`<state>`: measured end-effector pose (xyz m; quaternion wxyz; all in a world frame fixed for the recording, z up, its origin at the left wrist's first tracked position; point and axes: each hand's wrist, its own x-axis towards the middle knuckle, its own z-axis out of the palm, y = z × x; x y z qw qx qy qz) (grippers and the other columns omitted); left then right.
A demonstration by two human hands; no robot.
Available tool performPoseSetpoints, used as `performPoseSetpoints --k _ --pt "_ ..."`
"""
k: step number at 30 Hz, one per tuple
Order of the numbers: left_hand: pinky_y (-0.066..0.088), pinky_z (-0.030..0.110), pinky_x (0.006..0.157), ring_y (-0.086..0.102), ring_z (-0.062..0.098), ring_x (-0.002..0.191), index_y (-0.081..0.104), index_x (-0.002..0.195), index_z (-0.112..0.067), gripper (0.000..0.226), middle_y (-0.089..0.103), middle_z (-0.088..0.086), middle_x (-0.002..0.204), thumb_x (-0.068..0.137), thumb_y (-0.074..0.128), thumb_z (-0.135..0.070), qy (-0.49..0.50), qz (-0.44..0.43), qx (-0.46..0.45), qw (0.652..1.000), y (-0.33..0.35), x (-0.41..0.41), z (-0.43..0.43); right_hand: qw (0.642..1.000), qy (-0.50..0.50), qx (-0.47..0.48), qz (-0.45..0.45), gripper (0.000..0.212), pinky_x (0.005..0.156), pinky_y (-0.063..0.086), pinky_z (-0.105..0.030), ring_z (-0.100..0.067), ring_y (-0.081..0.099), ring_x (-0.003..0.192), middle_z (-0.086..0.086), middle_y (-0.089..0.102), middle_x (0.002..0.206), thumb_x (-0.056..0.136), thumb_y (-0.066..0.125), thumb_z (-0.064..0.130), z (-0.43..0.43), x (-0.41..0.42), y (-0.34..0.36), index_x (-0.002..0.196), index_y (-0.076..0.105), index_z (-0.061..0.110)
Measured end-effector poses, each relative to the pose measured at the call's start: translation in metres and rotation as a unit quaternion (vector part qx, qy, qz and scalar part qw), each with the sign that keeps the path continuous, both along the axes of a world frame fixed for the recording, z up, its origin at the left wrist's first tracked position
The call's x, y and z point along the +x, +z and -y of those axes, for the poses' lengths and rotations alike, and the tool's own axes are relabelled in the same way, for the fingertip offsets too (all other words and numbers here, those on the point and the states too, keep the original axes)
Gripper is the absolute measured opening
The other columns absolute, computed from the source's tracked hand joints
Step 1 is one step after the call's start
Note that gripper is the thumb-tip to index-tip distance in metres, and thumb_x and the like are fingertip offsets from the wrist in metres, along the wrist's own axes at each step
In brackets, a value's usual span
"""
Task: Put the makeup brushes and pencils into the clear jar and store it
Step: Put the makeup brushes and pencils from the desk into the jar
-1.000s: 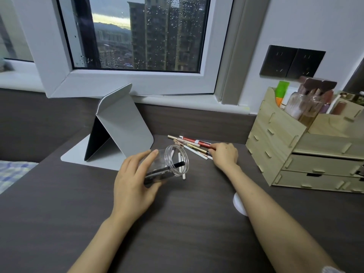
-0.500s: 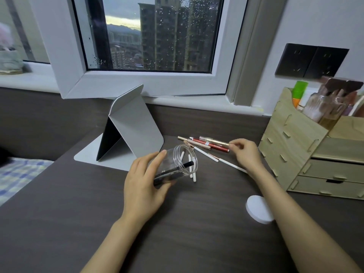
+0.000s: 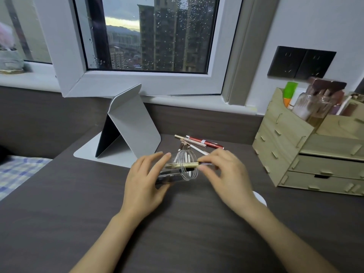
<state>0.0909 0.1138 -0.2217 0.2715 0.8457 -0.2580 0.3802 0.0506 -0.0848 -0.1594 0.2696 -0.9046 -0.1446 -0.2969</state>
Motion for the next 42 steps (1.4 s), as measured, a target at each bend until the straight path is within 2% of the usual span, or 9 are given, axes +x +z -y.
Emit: performPoseSetpoints --k 4,7,11,15,18,22,30,37,42 --pt "0.045 0.039 0.084 0.053 0.026 0.103 0.046 0.127 -0.019 0.063 0.059 0.010 0.118 0.070 0.072 -0.027 -0.008 -0.001 0.000 1.000 0.000 -0.001 -0.002 1.000 -0.001 -0.001 -0.011 0.022 0.065 0.031 -0.013 -0.014 0.053 0.075 0.003 0.059 0.076 0.075 0.065 0.032 -0.021 0.010 -0.012 0.088 0.076 0.019" --pt "0.045 0.039 0.084 0.053 0.027 0.103 0.046 0.127 -0.019 0.066 0.059 0.010 0.118 0.069 0.075 -0.025 -0.004 0.000 -0.004 1.000 -0.001 0.000 -0.003 0.999 0.010 0.029 -0.020 0.021 0.069 0.032 -0.006 0.001 0.042 0.072 0.012 0.053 0.075 0.073 0.070 0.032 -0.021 0.016 -0.013 0.091 0.073 0.022" --pt "0.041 0.031 0.087 0.051 0.024 0.103 0.047 0.126 -0.017 0.063 0.060 0.010 0.116 0.069 0.073 -0.027 0.003 0.000 -0.014 1.000 0.001 0.000 -0.002 0.986 0.069 0.141 -0.062 0.008 0.069 0.036 -0.009 0.003 0.048 0.072 0.016 0.060 0.073 0.076 0.072 0.023 -0.013 0.018 -0.008 0.083 0.071 0.026" --pt "0.037 0.026 0.088 0.050 0.022 0.103 0.049 0.125 -0.016 0.057 0.061 0.010 0.115 0.072 0.065 -0.032 0.007 -0.003 -0.033 0.999 0.004 0.001 -0.003 0.961 -0.024 0.273 -0.042 0.012 0.067 0.042 -0.021 -0.010 0.056 0.072 -0.009 0.071 0.079 0.086 0.063 0.010 0.017 0.048 -0.011 0.079 0.073 0.009" --pt "0.037 0.026 0.089 0.050 0.022 0.103 0.048 0.125 -0.015 0.062 0.061 0.011 0.114 0.069 0.072 -0.028 0.009 0.001 -0.034 0.999 0.005 0.002 -0.004 0.968 -0.199 0.127 -0.083 0.020 0.079 0.045 -0.033 -0.028 0.061 0.094 -0.011 0.072 0.101 0.090 0.055 0.017 0.053 0.098 -0.030 0.096 0.073 0.008" --pt "0.038 0.028 0.089 0.050 0.022 0.103 0.047 0.126 -0.017 0.070 0.061 0.011 0.115 0.064 0.077 -0.024 0.011 0.002 -0.032 0.999 0.004 0.004 -0.005 0.953 -0.248 -0.023 -0.169 0.032 0.094 0.044 -0.040 -0.035 0.050 0.116 -0.014 0.062 0.125 0.094 0.049 0.020 0.074 0.146 -0.046 0.122 0.060 0.009" --pt "0.040 0.030 0.088 0.051 0.022 0.103 0.046 0.127 -0.019 0.071 0.060 0.009 0.116 0.064 0.077 -0.024 0.007 -0.004 -0.030 1.000 0.001 0.009 -0.002 0.909 -0.252 -0.291 -0.162 0.028 0.088 0.041 -0.038 -0.031 0.050 0.111 -0.012 0.064 0.115 0.094 0.048 0.023 0.082 0.182 -0.060 0.110 0.064 0.006" --pt "0.040 0.029 0.087 0.050 0.021 0.103 0.046 0.127 -0.019 0.068 0.060 0.008 0.116 0.067 0.075 -0.028 0.012 -0.007 -0.032 0.999 0.001 0.009 -0.001 0.972 -0.212 -0.023 -0.097 0.023 0.081 0.043 -0.037 -0.034 0.058 0.096 -0.017 0.067 0.101 0.090 0.058 0.018 0.083 0.149 -0.041 0.103 0.067 0.001" --pt "0.033 0.021 0.088 0.047 0.019 0.101 0.048 0.125 -0.016 0.077 0.061 0.009 0.112 0.056 0.083 -0.019 0.029 -0.012 -0.066 0.997 0.004 0.007 -0.001 0.981 -0.049 0.167 -0.088 0.020 0.062 0.049 -0.025 -0.014 0.058 0.062 -0.001 0.062 0.070 0.088 0.060 0.012 0.080 0.068 -0.004 0.083 0.062 0.031"
